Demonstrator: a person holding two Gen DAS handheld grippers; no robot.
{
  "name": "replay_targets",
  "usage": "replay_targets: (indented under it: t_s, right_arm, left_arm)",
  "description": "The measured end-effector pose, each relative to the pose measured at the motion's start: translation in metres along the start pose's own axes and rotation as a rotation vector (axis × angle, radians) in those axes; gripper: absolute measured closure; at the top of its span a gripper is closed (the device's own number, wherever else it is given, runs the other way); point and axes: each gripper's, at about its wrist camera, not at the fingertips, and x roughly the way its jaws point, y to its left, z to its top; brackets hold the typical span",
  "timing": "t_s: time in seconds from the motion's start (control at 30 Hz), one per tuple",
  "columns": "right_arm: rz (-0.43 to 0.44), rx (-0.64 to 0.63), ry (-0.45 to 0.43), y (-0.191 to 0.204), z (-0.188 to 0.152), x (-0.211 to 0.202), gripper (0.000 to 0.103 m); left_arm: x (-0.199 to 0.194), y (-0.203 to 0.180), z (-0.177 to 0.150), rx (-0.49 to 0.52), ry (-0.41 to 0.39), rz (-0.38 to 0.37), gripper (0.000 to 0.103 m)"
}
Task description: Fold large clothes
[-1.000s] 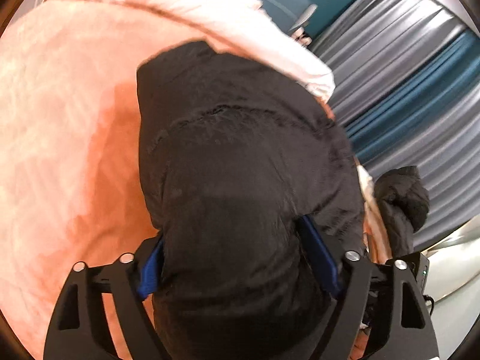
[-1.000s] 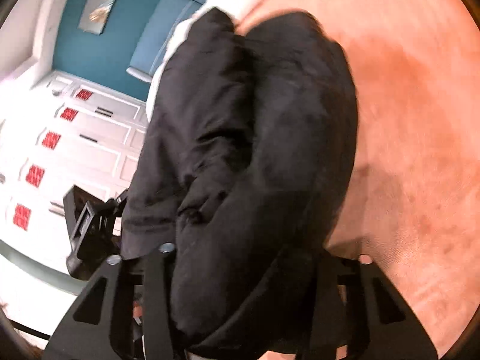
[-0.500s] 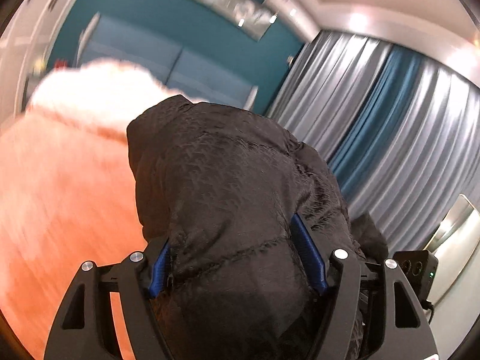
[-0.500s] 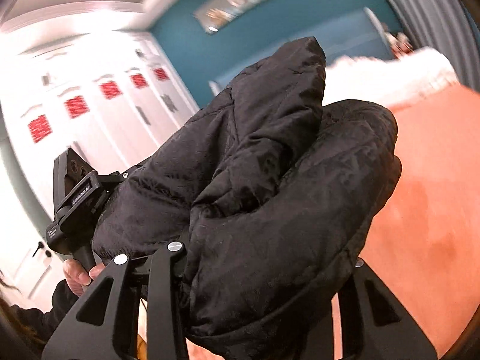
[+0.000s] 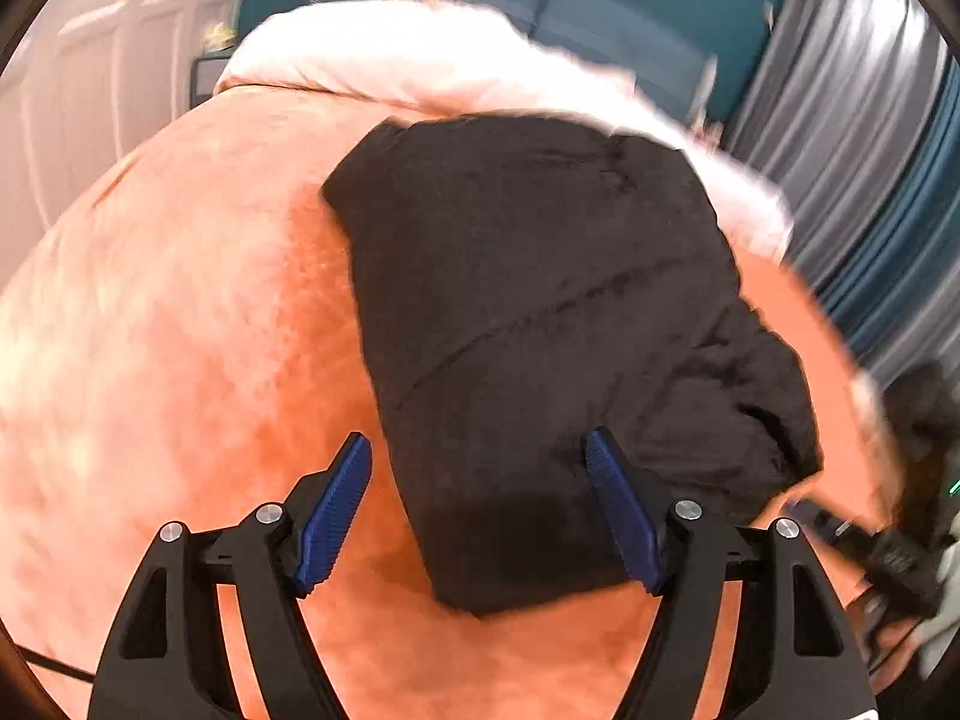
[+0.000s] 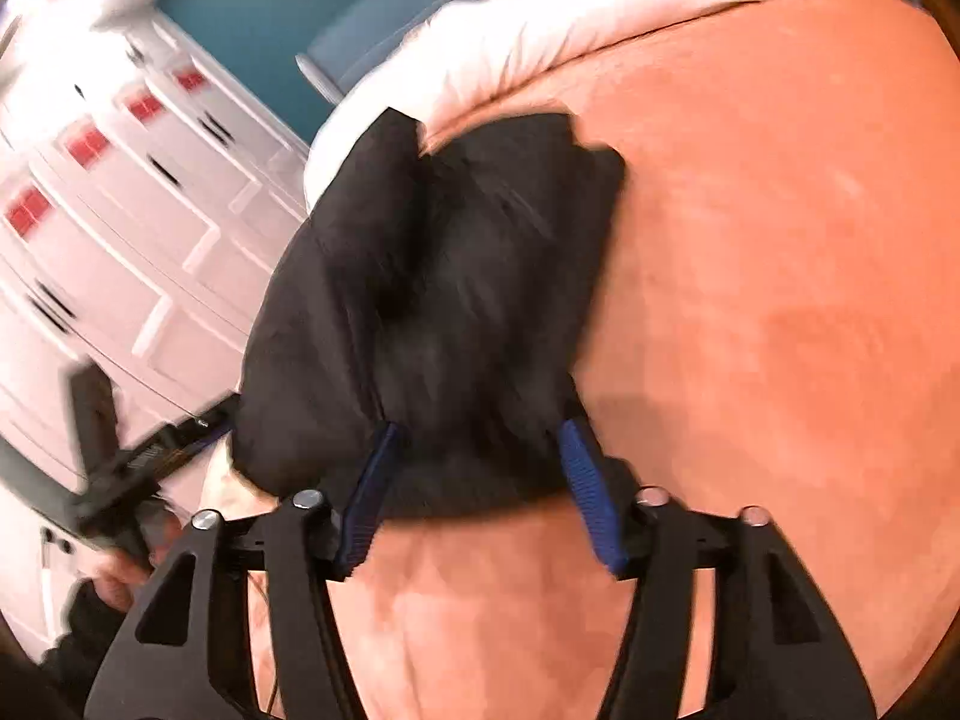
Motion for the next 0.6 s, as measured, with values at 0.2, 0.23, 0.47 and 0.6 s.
replay_targets:
  t_s: [0.2, 0.23, 0.47, 0.6]
  right_arm:
    - [0.021, -0.118, -0.117, 0.043, 0.074, -0.032, 0.055]
    - [0.019, -0.156, -0.108, 0.054, 0.084, -0.027, 0.055]
    - [-0.12, -0.405, 0.055, 0.115, 0.061, 0.05, 0.079]
    - [-0.116, -0.359, 0.026, 0.113, 0.06, 0.047, 0.101]
  left_arm:
    - [-0.033, -0.011, -0.004, -0.084, -0.049, -0.128, 0.028]
    - [-0.03, -0.022, -0.009, -0.057, -0.025, -0.13, 0.028]
    - [0.007, -0.057, -0.044, 0.236, 0.032, 0.174, 0.03]
    - [0.023, -0.042, -0.038, 0.228, 0.078, 0.224, 0.032]
